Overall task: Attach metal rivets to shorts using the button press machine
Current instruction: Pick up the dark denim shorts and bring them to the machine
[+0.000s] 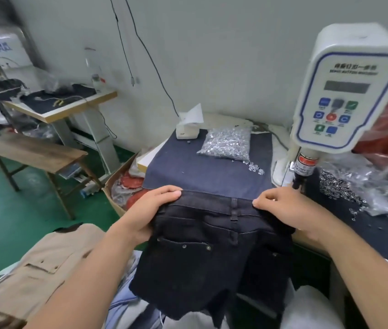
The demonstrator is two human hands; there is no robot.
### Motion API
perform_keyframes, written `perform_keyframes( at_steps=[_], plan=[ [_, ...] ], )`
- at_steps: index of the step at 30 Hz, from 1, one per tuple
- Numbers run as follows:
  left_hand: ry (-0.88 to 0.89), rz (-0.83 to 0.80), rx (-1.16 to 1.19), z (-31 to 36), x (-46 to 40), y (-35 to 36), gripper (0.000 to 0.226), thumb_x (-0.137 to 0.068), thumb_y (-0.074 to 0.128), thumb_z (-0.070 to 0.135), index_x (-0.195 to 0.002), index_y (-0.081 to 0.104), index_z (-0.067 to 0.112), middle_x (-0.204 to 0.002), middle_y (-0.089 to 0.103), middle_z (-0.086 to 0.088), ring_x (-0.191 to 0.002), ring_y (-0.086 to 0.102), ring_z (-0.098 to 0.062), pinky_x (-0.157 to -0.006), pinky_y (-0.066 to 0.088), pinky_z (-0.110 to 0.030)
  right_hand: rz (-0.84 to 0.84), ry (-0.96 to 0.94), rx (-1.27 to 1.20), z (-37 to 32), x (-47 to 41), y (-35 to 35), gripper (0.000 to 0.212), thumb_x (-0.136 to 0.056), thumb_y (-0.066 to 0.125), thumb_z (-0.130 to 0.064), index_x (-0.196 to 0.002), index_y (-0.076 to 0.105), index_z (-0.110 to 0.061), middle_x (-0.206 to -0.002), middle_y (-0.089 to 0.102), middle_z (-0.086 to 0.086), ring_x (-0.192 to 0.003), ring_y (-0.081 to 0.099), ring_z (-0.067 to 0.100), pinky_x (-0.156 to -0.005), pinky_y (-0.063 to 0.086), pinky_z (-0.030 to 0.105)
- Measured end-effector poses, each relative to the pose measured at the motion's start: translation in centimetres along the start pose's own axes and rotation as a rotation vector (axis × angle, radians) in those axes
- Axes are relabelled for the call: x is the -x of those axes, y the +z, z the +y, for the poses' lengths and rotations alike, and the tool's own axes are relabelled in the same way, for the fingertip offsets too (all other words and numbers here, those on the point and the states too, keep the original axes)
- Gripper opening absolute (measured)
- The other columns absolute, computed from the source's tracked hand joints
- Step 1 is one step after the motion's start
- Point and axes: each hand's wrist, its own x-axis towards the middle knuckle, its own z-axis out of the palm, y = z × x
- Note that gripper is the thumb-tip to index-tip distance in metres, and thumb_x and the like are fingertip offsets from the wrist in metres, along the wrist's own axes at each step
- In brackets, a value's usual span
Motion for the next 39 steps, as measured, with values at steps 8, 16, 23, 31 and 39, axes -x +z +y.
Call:
perform_keyframes(
  at_steps=[8,16,23,31,39],
  plan=[
    [-0.220,-0.134,0.307,2.7,-1.0,6.4,0.022,-0.095,0.070,0.020,-0.107,0.078,0.004,-0.106,0.076,-0.017,-0.091,0.075,-0.028,-0.086,0.063,-0.041,0.003,-0.372,0.125,-2.3,3.3,5.7,0.128,-0.052,0.071,-0.088,-0.149,-0.004,-0.055,-0.137,0.021,-0.025,-0.121,0.022,-0.005,-0.110,0.025,0.036],
    [-0.049,0.018,-0.086,2.2,-0.9,6.8,0.014,-0.096,0.074,0.027,-0.090,0.079,0.016,-0.097,0.076,-0.009,-0.086,0.071,-0.018,-0.074,0.059,-0.029,-0.049,-0.316,0.132,-0.9,2.6,4.7,0.018,-0.087,0.071,-0.040,-0.085,0.062,-0.024,-0.078,0.065,-0.007,-0.071,0.061,0.007,-0.065,0.045,0.026],
    [0.158,-0.309,-0.631,-4.3,-0.7,8.2,0.075,-0.073,0.086,0.030,-0.140,0.054,0.041,-0.132,0.069,0.019,-0.121,0.066,-0.002,-0.100,0.052,-0.022,-0.086,-0.229,0.129,1.4,4.8,3.1,0.016,-0.093,0.060,-0.035,-0.083,0.054,-0.024,-0.088,0.058,-0.009,-0.080,0.055,0.006,-0.070,0.042,0.028],
    [0.327,0.168,-0.275,-5.8,-7.7,13.0,0.026,-0.050,0.045,0.003,-0.072,0.059,0.009,-0.063,0.058,0.003,-0.063,0.054,-0.017,-0.057,0.044,-0.023,0.079,0.022,0.000,6.8,4.0,-5.5,0.021,-0.088,0.056,-0.053,-0.091,0.069,-0.038,-0.086,0.073,-0.020,-0.074,0.067,-0.003,-0.062,0.048,0.014],
    [0.218,0.289,-0.782,-2.0,-16.5,16.8,0.044,-0.095,0.051,0.069,-0.085,0.061,0.027,-0.087,0.068,0.008,-0.086,0.062,-0.013,-0.071,0.044,-0.037,0.548,0.197,0.480,12.2,-6.1,-9.6,0.024,-0.100,0.045,-0.010,-0.102,0.068,-0.011,-0.104,0.070,0.012,-0.097,0.066,0.036,-0.078,0.053,0.039]
  ],
)
